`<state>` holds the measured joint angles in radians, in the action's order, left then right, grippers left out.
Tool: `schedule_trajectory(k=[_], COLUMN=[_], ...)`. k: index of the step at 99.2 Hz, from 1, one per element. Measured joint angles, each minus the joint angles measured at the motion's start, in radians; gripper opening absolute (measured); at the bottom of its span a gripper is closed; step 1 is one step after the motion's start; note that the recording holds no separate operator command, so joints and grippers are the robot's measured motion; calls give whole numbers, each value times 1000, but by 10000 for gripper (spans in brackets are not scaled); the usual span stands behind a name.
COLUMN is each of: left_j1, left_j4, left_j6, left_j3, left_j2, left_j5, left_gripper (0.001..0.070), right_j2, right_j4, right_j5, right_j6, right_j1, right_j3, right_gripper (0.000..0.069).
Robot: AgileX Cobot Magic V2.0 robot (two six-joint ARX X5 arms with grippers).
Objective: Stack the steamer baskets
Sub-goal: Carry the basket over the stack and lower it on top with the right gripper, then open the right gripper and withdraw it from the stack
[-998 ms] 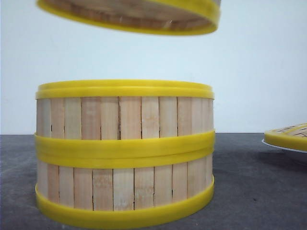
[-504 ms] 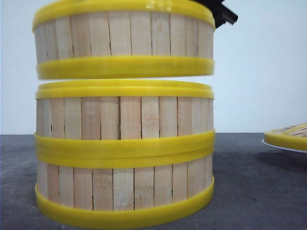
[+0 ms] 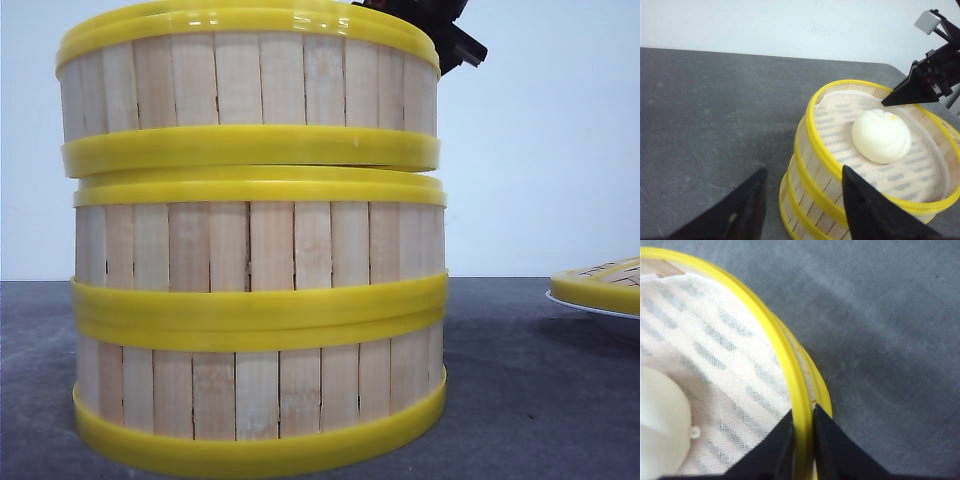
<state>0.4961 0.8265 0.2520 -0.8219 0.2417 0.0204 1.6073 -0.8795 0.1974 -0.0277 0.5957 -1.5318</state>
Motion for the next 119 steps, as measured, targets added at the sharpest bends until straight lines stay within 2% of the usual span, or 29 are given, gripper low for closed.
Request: schedule_trajectory(k=[58,63,75,82,105,119], left_j1=[0,0,0,0,0,0], left_j4=[0,1,1,1,7,8], left_j6=[0,0,0,0,0,0], left_j3=[0,0,0,0,0,0], left_j2=[0,0,0,0,0,0], left_j5=[0,0,0,0,0,0], left_gripper=[275,275,275,275,275,275], right_j2=[25,27,34,35,26,-69], right_j4=[-35,-39,-43,-22,-8,7], right_j5=[-29,-27,-30,-40,-40,-49], right_j6=[1,0,-2,-3,-6,-6], right_j1=[-3,-6,-6,-6,-22,-48], right_j3=[0,0,0,0,0,0], right_gripper=[37,72,262,323,355,355])
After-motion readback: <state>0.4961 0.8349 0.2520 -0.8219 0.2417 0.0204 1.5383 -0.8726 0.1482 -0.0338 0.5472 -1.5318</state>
